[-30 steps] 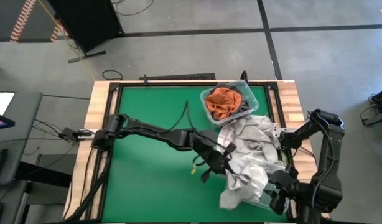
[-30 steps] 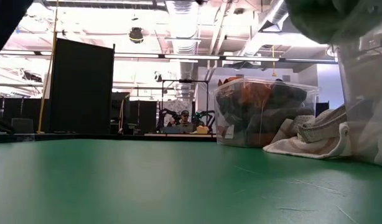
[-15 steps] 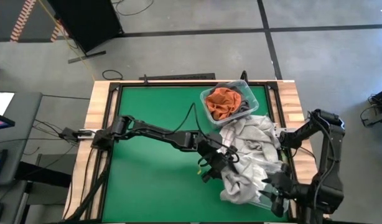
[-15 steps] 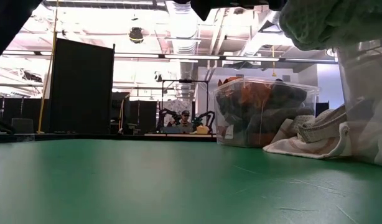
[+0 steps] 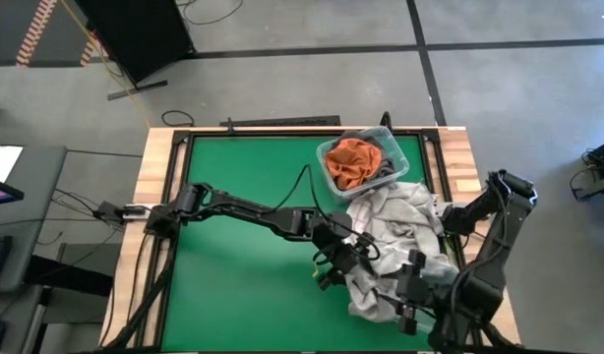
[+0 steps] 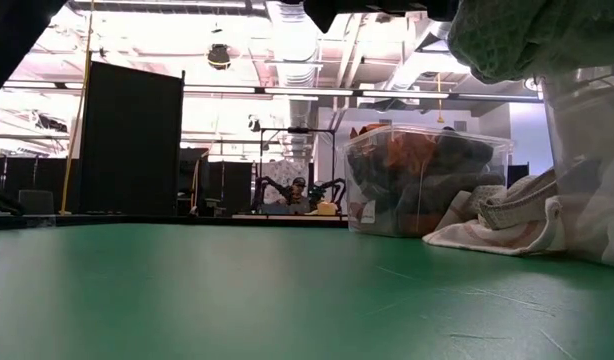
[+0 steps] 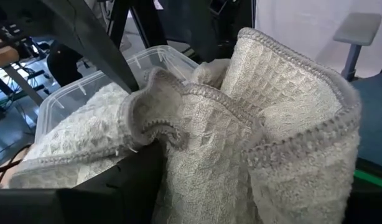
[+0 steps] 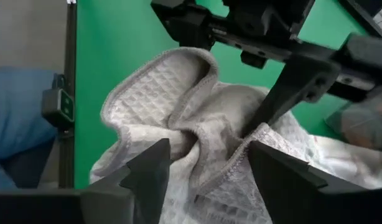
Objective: Sort towels by color in basket
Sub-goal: Put the light gray towel into the bottom transparent bin
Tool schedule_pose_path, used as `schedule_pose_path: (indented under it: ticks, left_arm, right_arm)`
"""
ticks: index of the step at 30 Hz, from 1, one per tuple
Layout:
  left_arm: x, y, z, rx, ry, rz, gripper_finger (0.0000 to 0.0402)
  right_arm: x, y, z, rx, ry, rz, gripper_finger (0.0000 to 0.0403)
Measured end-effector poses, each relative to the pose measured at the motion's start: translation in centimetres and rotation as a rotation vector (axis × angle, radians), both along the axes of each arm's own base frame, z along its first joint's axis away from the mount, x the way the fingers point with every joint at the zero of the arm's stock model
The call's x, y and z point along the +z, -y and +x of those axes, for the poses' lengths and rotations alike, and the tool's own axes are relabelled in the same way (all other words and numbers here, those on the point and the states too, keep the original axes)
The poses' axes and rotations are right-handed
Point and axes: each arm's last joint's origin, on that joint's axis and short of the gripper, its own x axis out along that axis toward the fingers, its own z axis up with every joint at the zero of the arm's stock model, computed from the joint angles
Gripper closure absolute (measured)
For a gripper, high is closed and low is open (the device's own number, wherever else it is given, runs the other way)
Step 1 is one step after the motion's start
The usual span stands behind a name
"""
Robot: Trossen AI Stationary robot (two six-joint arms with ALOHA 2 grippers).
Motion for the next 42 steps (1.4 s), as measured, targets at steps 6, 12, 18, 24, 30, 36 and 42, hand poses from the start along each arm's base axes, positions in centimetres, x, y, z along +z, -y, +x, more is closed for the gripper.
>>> schedule_pose_path:
  ticks: [6, 12, 18, 24, 30, 36, 42]
  left_arm:
    - [-0.1, 0.0, -0.1, -0.003, -0.009, 0.011, 0.0142]
    - [-0.2, -0.1, 0.0, 0.024, -0.012, 0.027, 0.0142]
    - [-0.2, -0.1, 0.0, 0.028, -0.007, 0.031, 0.0142]
    - [-0.2, -0.1, 0.0, 0.034, -0.007, 0.032, 0.0143]
    - [-0.3, -0.1, 0.0, 0.035, -0.015, 0.035, 0.0143]
    - [-0.6, 0.0, -0.2, 0.027, -0.034, 0.065, 0.0143]
    - [-0.5, 0.4, -0.5, 0.018, -0.049, 0.067, 0.0143]
  right_arm:
    - [0.1, 0.5, 1.2, -0.003, -0.007, -0.003, 0.0107]
    - [0.4, -0.6, 1.5, 0.044, 0.025, 0.099, 0.0065]
    - [0.5, -1.6, 2.1, 0.110, 0.065, 0.101, 0.0058]
    - [-2.5, -1.4, 3.9, 0.067, -0.048, -0.020, 0.0055]
    - [-3.8, -0.5, 4.7, 0.039, -0.150, -0.090, 0.0059]
    - [-3.9, -0.1, 4.5, 0.018, -0.175, -0.106, 0.0101]
    - [-4.0, -0.1, 3.8, -0.008, -0.211, -0.089, 0.0181]
